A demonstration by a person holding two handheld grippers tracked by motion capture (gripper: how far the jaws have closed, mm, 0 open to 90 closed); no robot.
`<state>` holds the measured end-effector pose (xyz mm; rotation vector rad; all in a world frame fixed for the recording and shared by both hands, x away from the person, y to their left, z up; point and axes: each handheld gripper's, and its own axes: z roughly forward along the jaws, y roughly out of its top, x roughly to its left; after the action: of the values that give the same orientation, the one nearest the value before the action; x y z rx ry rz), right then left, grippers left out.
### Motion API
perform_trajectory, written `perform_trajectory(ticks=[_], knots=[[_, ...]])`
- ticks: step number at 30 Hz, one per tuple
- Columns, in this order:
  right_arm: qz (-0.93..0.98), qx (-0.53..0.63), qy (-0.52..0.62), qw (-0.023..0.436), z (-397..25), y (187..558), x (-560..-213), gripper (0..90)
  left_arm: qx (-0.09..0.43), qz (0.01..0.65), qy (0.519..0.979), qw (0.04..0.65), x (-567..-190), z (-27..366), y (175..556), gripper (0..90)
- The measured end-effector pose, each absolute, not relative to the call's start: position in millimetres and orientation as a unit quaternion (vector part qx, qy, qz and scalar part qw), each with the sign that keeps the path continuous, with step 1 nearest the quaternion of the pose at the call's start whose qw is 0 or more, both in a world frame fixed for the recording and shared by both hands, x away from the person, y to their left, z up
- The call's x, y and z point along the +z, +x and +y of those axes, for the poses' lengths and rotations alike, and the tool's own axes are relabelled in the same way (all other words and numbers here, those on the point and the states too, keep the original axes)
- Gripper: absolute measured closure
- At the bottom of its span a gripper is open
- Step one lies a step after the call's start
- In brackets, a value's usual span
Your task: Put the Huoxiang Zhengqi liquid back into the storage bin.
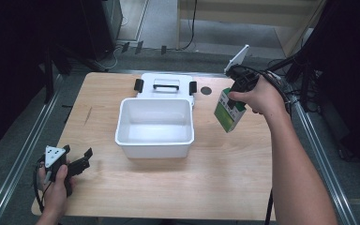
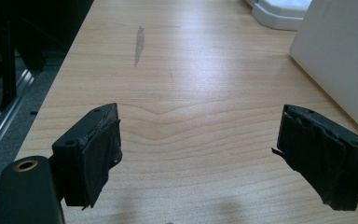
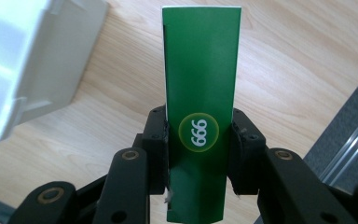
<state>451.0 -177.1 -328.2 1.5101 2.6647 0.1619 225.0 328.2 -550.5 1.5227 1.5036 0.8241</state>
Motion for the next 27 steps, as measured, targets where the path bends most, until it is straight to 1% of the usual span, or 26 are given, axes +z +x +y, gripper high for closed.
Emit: perform_trajectory(ticks=[11,20,27], knots=[[0.920,0.065,0.382,0.065,-149,433,-290,65.5,0.328,0.597,0.606,0.411,-551,328,225,14.0],[0.935,0.079,0.337,0.075,-129,422,-267,65.5,0.327,0.597,0.606,0.411,-551,328,225,14.0],[0.946,0.095,0.297,0.091,-117,415,-250,65.4,0.327,0.597,0.606,0.412,-551,328,225,14.0]])
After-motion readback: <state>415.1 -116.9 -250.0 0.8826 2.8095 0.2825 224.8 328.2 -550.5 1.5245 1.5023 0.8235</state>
